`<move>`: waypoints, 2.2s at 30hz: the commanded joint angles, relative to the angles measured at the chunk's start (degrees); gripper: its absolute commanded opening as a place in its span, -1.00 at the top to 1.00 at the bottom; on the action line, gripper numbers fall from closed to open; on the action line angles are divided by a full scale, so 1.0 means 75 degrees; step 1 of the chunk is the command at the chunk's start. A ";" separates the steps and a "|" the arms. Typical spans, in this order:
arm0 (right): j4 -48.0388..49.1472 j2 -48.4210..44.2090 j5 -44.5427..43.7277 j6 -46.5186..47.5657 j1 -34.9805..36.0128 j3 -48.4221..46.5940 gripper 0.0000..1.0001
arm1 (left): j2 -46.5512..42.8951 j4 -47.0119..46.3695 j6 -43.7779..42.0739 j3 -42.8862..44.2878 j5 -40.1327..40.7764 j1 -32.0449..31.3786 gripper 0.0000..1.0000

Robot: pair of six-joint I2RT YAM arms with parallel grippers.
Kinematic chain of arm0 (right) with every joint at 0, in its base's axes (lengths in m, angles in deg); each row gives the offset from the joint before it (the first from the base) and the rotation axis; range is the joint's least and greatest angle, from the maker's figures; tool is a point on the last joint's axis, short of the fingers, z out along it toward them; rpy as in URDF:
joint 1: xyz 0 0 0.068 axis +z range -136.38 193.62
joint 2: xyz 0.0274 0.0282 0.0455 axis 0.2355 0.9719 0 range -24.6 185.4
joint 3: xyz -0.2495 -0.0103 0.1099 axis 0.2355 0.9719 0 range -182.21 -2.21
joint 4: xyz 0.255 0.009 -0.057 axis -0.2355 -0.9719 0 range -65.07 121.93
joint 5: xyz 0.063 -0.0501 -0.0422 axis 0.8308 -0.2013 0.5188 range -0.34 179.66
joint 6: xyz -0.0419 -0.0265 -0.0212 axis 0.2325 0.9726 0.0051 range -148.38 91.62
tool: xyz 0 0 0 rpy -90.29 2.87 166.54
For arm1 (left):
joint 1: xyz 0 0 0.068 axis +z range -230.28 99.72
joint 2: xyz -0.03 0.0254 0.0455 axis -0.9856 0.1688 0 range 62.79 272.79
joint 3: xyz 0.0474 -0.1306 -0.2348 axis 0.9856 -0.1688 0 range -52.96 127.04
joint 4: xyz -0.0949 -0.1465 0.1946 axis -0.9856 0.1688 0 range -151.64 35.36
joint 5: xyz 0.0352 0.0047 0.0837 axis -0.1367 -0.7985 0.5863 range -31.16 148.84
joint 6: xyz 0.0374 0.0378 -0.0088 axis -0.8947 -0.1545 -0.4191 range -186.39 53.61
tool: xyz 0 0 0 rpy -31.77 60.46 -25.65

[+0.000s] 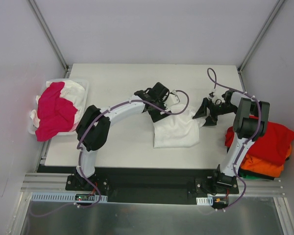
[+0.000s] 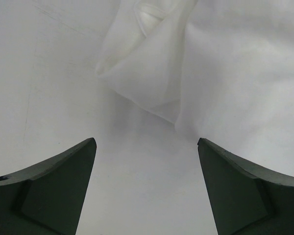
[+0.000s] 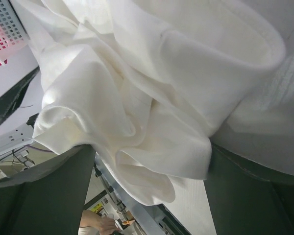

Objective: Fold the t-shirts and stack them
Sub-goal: Put the neatly folded tshirt into the corner of the board with the right arm

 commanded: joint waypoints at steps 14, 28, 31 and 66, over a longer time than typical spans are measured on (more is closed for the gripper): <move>0.0022 0.0041 0.0479 0.0474 0.0374 -0.0058 -0.77 | 0.0402 0.0357 0.0498 0.0312 -0.0586 -0.0493 -0.72; -0.1373 0.0286 0.0045 0.2066 0.0831 -0.0808 -0.78 | 0.0894 0.0779 0.0826 0.0910 -0.1125 -0.0516 -0.72; -0.1888 0.0496 0.0080 0.2605 0.0878 -0.1100 -0.78 | 0.0917 0.0837 0.0838 0.1015 -0.1137 -0.0528 -0.72; -0.2569 0.0556 0.0033 0.3149 0.0855 -0.1359 -0.59 | 0.0730 0.1236 0.0556 0.1379 -0.0305 -0.0516 -0.71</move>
